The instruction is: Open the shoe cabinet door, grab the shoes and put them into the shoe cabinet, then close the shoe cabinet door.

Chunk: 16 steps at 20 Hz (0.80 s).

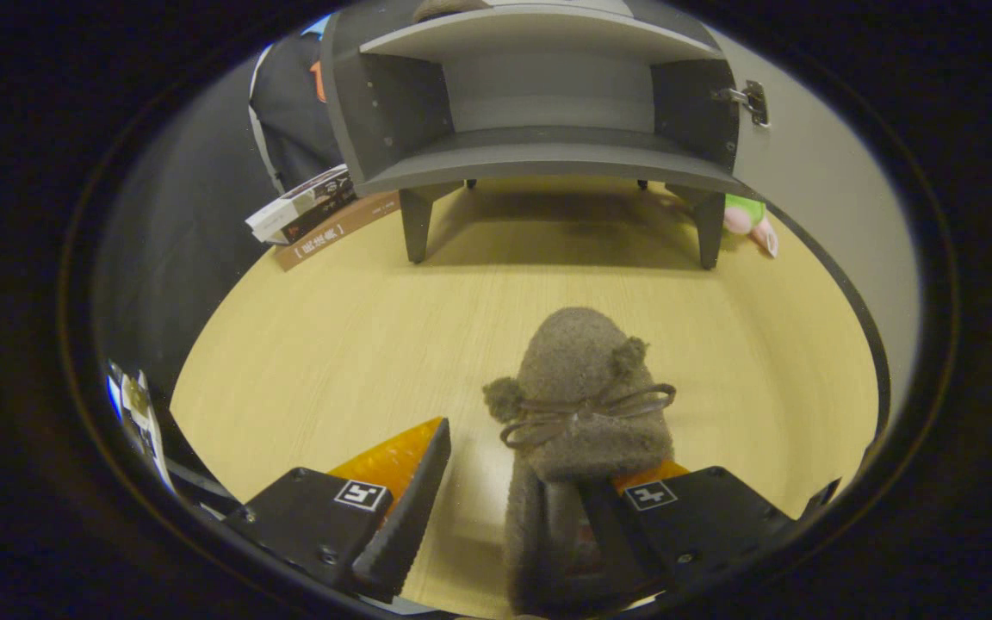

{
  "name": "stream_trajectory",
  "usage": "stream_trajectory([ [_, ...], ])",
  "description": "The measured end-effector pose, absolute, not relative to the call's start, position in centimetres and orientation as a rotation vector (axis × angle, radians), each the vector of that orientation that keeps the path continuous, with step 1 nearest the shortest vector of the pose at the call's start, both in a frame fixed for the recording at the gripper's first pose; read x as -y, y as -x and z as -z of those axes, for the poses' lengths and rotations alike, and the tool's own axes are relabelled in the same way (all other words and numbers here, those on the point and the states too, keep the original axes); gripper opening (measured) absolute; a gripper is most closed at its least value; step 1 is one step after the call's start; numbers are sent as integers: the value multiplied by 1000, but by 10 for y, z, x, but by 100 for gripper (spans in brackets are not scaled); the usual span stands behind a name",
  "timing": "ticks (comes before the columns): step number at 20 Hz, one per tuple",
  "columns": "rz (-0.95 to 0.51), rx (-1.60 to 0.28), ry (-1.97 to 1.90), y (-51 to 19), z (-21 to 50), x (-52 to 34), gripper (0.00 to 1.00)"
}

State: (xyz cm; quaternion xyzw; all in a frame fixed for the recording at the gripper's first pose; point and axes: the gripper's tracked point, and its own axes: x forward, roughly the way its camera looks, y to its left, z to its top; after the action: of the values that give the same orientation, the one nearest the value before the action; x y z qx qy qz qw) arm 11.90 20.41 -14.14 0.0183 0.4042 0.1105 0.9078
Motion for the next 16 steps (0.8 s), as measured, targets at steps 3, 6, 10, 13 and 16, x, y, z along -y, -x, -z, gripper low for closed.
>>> stream_trajectory([
  [3, -226, -846, -6, -119, 142, -198, 74],
  [6, -237, -879, -31, -114, 141, -197, 38],
  [10, -260, -883, -35, -109, 130, -198, 8],
  [13, -289, -821, -7, -112, 106, -195, 7],
  [16, -302, -752, -11, -113, 77, -192, 7],
])
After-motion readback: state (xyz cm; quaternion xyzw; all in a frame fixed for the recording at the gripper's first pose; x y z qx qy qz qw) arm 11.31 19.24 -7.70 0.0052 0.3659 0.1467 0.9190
